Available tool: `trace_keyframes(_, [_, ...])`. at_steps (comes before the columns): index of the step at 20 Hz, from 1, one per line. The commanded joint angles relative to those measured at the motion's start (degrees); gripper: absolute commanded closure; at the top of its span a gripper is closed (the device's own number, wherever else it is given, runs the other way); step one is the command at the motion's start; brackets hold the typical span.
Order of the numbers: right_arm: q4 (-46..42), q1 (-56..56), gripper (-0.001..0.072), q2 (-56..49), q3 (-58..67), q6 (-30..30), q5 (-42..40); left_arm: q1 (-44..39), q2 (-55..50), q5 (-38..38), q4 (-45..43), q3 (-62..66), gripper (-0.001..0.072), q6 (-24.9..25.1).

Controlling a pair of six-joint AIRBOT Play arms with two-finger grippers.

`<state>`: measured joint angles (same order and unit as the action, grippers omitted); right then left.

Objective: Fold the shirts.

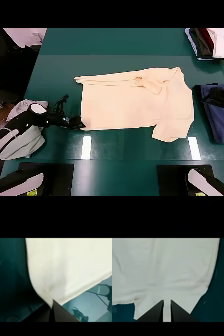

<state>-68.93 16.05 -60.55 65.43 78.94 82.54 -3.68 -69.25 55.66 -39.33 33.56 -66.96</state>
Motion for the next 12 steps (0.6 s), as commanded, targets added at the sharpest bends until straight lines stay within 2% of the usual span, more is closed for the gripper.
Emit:
trace_keyframes(1, [0.0,5.2,0.0574,0.1,-3.3,0.1,1.5,3.1,0.7,4.0,-1.1,6.5,0.0686,-0.1])
trace_keyframes(3, [0.5,8.8,0.0332,0.0,-10.4,0.1,0.4,8.1,0.7,8.4,-1.6,12.4,0.0686,-0.1])
trace_keyframes(7, [0.9,12.0,0.0337,-2.1,-23.1,-0.6,-7.1,14.9,0.7,13.1,-4.7,19.5,0.0686,-0.1])
trace_keyframes(12, [15.7,10.7,0.0337,-11.6,-28.6,-7.5,-9.7,15.7,0.6,15.0,-5.2,20.2,0.0686,-0.2])
